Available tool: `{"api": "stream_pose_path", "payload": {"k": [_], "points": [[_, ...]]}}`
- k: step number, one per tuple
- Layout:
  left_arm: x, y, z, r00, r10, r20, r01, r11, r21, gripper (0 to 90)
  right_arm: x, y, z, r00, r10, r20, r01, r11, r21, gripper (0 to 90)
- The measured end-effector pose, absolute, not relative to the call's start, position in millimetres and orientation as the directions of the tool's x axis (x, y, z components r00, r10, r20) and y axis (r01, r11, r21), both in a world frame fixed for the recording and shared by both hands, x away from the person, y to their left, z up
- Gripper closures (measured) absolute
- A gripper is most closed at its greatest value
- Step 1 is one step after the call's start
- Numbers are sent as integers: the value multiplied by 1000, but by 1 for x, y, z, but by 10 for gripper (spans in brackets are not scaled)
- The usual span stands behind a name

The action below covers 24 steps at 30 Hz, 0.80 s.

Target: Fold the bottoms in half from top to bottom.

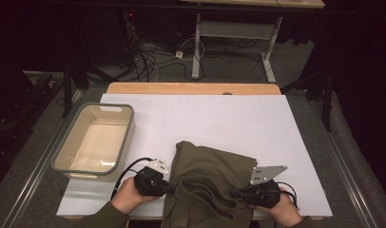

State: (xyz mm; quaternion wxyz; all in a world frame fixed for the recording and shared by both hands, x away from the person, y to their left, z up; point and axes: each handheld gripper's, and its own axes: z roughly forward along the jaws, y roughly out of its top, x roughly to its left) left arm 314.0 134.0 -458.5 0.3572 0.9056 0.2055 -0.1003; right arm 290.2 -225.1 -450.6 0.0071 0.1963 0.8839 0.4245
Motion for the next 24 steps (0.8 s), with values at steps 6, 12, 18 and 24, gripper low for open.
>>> {"api": "stream_pose_path", "payload": {"k": [6,12,18,24], "points": [[311,133,-458,901,280,-330,430,-673,602,861,284,-218,-452,-941,300,159,314,592,743,900],[319,138,-453,892,331,-307,451,-620,641,720,282,-214,-452,-947,288,145,294,591,751,821],[333,141,-445,876,386,-289,473,-571,671,559,289,-223,-449,-918,375,133,333,543,771,619],[351,139,-437,858,430,-281,494,-538,684,540,295,-224,-452,-896,426,127,363,537,761,511]]}}
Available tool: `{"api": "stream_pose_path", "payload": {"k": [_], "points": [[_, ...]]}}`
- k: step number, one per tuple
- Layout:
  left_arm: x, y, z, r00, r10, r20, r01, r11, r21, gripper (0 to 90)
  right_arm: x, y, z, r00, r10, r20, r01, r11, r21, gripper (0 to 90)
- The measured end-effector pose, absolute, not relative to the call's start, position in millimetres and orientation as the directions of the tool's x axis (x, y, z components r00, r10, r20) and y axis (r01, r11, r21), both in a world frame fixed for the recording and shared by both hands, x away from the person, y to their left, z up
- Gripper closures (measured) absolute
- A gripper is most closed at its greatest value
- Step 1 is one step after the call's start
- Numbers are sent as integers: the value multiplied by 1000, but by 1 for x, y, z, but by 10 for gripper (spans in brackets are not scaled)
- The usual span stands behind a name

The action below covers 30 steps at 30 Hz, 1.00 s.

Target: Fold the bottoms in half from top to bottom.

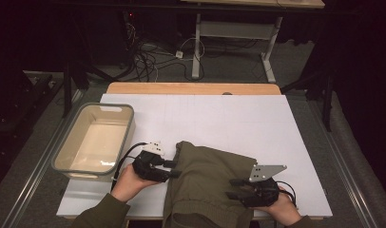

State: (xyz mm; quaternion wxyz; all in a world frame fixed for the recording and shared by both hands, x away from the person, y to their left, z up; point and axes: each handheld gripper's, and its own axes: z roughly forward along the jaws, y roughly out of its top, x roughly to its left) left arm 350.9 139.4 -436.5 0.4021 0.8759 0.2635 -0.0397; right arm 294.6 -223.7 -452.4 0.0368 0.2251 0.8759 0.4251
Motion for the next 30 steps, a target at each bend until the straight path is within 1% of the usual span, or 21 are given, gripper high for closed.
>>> {"api": "stream_pose_path", "payload": {"k": [1,4,5,8,10,15,19,25,28,30], "points": [[354,138,-435,858,432,-277,493,-540,682,571,295,-224,-452,-895,428,127,364,534,763,503],[364,134,-430,854,446,-266,493,-534,686,710,297,-225,-453,-891,437,126,368,532,762,484],[367,133,-428,854,450,-261,491,-534,688,744,297,-225,-453,-888,442,130,375,530,761,483],[381,126,-419,856,459,-236,478,-530,701,822,298,-227,-454,-883,452,126,378,526,762,477],[392,118,-415,857,468,-215,468,-535,703,849,299,-228,-453,-879,460,130,384,518,765,472],[416,98,-416,844,498,-198,477,-532,700,854,300,-229,-453,-877,461,133,386,513,767,463],[436,84,-430,829,523,-198,506,-552,663,851,300,-228,-454,-878,459,135,387,514,765,461],[432,92,-443,818,542,-191,535,-597,598,850,299,-229,-455,-880,456,134,385,517,764,460],[429,100,-448,818,545,-184,536,-606,588,845,299,-230,-455,-879,458,133,385,517,764,460],[429,104,-448,819,549,-166,530,-615,583,779,299,-230,-455,-879,459,130,384,519,764,460]]}}
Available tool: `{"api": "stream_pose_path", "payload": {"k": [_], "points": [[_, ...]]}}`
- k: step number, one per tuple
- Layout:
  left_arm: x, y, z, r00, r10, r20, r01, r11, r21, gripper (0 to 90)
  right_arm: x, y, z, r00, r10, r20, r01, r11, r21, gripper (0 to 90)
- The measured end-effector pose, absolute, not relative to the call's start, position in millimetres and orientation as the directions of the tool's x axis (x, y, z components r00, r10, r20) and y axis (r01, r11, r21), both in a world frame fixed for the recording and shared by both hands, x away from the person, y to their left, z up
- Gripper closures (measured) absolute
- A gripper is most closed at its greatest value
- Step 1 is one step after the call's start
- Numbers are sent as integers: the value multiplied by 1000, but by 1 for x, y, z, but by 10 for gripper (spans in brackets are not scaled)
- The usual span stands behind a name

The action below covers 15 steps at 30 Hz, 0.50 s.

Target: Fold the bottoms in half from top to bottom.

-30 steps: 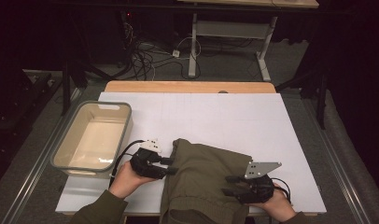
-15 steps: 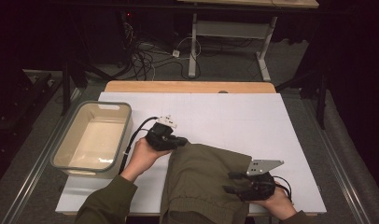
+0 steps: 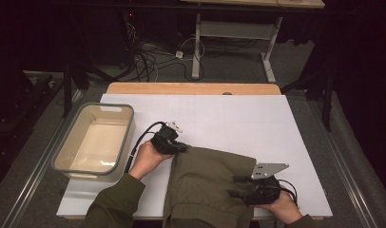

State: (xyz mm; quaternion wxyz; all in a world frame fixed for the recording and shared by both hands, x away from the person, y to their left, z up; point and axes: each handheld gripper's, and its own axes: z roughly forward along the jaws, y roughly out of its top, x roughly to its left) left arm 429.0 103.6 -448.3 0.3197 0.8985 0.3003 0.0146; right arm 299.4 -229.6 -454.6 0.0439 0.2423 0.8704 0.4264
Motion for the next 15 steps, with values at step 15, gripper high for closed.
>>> {"api": "stream_pose_path", "payload": {"k": [15], "points": [[441,108,-463,790,583,-187,581,-616,533,397,301,-231,-455,-876,464,129,387,516,764,459]]}}
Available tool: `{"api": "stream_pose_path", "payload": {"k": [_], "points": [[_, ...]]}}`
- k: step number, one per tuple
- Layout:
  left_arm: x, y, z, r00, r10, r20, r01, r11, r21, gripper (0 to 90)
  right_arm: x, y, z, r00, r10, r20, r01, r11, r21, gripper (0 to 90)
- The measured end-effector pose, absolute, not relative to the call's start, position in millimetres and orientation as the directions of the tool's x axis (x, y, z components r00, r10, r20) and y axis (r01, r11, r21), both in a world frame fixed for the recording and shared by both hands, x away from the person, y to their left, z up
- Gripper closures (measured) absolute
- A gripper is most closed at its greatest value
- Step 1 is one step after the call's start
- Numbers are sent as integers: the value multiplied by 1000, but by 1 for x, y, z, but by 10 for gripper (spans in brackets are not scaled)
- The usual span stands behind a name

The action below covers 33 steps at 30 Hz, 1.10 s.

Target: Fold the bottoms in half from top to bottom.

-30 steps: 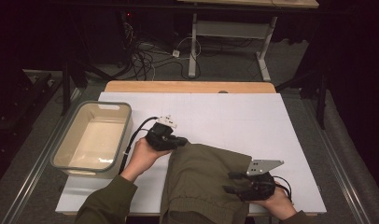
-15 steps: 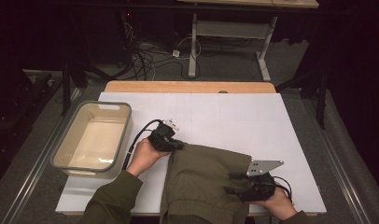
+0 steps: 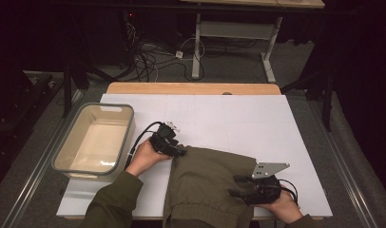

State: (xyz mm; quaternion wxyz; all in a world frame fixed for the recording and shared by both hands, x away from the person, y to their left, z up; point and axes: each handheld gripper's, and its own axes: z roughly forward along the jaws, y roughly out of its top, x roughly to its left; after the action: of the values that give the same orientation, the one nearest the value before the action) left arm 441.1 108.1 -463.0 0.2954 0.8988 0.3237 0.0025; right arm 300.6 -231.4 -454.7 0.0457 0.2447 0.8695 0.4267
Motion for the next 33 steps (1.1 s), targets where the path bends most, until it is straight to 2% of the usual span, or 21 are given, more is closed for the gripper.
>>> {"api": "stream_pose_path", "payload": {"k": [3,6,8,17,26,33], "points": [[440,107,-463,798,572,-188,573,-624,531,441,300,-232,-454,-874,467,132,389,513,765,459],[439,106,-463,808,551,-208,566,-632,529,542,303,-233,-451,-874,469,129,388,513,765,449],[439,105,-463,812,548,-202,561,-638,527,568,308,-234,-448,-870,475,132,396,513,761,438],[436,102,-463,821,532,-205,551,-648,525,779,341,-247,-438,-789,599,135,495,492,716,405],[436,102,-464,821,531,-208,551,-645,529,788,379,-274,-437,-675,735,63,580,477,660,405],[436,104,-464,820,531,-216,554,-639,533,787,386,-282,-454,-663,741,106,629,474,616,419]]}}
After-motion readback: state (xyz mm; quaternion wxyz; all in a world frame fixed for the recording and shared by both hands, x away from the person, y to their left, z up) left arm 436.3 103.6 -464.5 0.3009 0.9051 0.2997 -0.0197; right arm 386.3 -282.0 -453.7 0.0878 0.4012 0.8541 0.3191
